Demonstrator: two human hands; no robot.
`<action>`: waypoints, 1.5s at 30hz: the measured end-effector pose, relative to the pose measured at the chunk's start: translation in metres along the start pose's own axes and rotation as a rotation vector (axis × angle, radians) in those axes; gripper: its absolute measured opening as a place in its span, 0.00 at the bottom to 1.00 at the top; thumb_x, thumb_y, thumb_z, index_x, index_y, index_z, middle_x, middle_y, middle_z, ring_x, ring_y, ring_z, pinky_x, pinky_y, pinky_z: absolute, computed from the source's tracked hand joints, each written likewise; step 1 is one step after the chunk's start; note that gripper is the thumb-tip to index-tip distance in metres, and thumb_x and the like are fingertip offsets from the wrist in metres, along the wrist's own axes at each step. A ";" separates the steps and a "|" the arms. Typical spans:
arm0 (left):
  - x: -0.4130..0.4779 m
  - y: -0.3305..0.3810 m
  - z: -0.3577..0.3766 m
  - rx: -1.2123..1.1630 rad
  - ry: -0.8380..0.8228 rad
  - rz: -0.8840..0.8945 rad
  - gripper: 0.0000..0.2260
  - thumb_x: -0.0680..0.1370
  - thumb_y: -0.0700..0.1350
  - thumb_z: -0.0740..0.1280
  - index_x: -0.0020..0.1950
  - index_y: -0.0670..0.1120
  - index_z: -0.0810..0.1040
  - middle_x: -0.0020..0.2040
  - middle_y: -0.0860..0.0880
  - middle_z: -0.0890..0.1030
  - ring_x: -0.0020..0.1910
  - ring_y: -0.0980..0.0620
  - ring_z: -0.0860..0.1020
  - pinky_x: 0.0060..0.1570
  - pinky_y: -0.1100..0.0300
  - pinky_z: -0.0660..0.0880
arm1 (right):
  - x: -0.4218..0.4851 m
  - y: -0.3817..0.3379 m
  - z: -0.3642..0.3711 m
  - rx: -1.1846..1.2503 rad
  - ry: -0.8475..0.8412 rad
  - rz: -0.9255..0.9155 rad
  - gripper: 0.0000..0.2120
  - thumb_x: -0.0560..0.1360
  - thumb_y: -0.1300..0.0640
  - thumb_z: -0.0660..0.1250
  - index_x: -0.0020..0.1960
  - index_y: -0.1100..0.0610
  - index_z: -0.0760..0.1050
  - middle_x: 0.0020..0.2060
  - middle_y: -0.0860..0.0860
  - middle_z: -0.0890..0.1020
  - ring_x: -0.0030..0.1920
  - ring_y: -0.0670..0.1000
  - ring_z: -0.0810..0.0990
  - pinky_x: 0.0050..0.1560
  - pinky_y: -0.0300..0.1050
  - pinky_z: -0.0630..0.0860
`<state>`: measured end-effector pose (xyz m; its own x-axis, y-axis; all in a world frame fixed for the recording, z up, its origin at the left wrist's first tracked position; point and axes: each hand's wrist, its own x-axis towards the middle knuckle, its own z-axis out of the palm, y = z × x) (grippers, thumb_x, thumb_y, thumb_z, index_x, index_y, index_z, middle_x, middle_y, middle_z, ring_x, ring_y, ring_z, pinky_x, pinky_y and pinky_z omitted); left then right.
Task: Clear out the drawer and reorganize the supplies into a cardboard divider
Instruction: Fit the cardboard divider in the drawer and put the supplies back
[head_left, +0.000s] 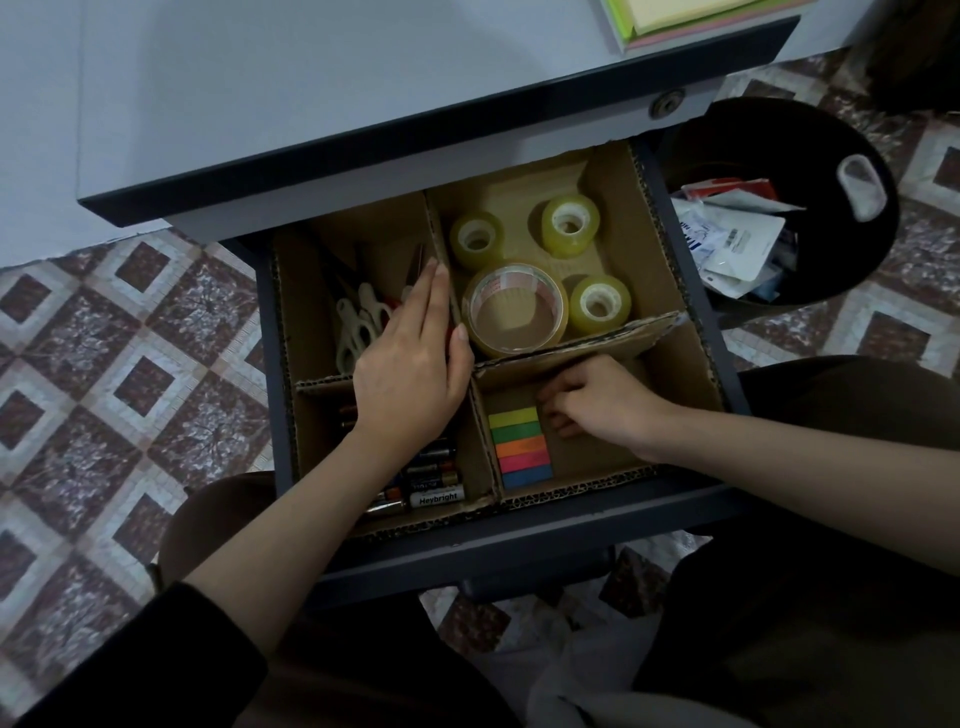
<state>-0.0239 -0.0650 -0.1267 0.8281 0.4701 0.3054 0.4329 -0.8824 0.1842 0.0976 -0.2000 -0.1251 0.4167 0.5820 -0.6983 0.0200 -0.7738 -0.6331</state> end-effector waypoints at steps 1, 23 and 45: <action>0.000 0.000 0.000 0.001 0.001 -0.001 0.24 0.82 0.50 0.47 0.67 0.36 0.71 0.64 0.39 0.75 0.49 0.45 0.82 0.33 0.62 0.75 | 0.000 0.000 0.000 0.000 -0.005 -0.010 0.09 0.77 0.65 0.60 0.51 0.60 0.79 0.49 0.58 0.82 0.50 0.55 0.80 0.56 0.54 0.78; 0.000 0.002 -0.002 -0.015 -0.047 -0.017 0.22 0.80 0.48 0.52 0.67 0.35 0.71 0.62 0.38 0.76 0.49 0.44 0.82 0.32 0.61 0.75 | -0.008 0.001 -0.007 -0.395 -0.103 -0.263 0.13 0.77 0.63 0.61 0.58 0.59 0.79 0.53 0.52 0.82 0.54 0.49 0.78 0.49 0.37 0.71; 0.068 0.037 -0.095 -0.013 -0.328 -0.111 0.14 0.79 0.51 0.60 0.52 0.45 0.80 0.48 0.47 0.81 0.48 0.47 0.78 0.41 0.57 0.74 | -0.074 -0.038 -0.092 -0.310 0.196 -0.557 0.13 0.76 0.65 0.63 0.36 0.52 0.77 0.33 0.48 0.81 0.31 0.42 0.78 0.37 0.38 0.78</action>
<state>0.0148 -0.0637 -0.0108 0.8477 0.5294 -0.0334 0.5236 -0.8252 0.2116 0.1501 -0.2364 -0.0187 0.4253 0.8820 -0.2029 0.5278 -0.4238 -0.7361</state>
